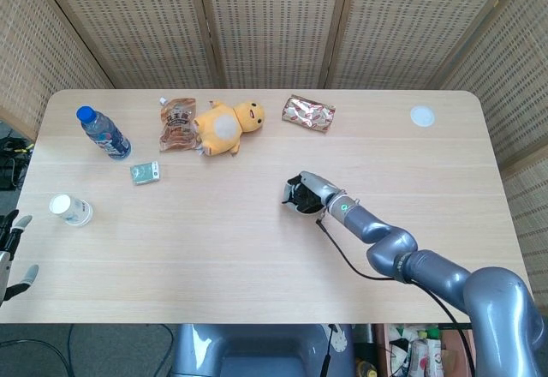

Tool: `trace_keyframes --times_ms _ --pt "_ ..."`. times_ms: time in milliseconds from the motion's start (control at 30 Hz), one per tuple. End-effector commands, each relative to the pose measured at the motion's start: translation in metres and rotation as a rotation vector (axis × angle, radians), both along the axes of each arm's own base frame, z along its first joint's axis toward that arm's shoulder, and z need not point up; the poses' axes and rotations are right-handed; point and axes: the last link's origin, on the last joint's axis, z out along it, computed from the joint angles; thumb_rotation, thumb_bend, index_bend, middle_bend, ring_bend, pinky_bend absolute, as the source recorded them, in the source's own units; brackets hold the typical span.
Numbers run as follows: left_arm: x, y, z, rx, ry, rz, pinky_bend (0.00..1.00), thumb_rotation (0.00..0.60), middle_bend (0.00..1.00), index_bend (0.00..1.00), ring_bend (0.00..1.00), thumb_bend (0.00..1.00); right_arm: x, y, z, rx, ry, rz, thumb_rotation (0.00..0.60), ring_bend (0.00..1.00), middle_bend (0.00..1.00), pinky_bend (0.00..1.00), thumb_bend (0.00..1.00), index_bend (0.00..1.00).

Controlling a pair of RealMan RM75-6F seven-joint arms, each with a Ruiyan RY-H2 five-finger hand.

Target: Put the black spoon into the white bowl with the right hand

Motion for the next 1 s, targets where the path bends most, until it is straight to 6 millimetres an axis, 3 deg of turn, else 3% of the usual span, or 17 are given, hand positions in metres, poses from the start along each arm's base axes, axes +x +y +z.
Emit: trace_keyframes --times_ms 33,233,533,767,1000 --pt "0.000 0.001 -0.001 -0.001 0.000 -0.002 0.00 0.600 0.03 0.08 0.02 0.34 -0.004 -0.002 0.003 -0.006 0.009 -0.005 0.600 0.99 0.95 1.00 0.83 0.71" --pt "0.000 -0.001 0.000 0.003 0.004 0.005 0.00 0.600 0.03 0.08 0.02 0.34 -0.004 -0.013 0.005 -0.031 0.030 -0.014 0.600 0.99 0.95 1.00 0.83 0.71" --pt "0.000 -0.005 0.002 0.007 0.009 0.018 0.00 0.600 0.03 0.08 0.02 0.34 0.014 -0.024 -0.001 -0.041 0.032 0.002 0.600 0.99 0.95 1.00 0.83 0.71" --pt "0.000 -0.005 0.001 0.002 0.005 0.015 0.00 0.600 0.03 0.08 0.02 0.34 0.017 -0.015 -0.004 -0.011 0.014 0.012 0.600 0.99 0.95 1.00 0.83 0.71" --pt "0.001 -0.002 -0.003 -0.008 -0.003 0.003 0.00 0.600 0.03 0.08 0.02 0.34 0.007 -0.002 0.002 0.014 0.010 0.015 0.600 0.99 0.95 1.00 0.83 0.71"
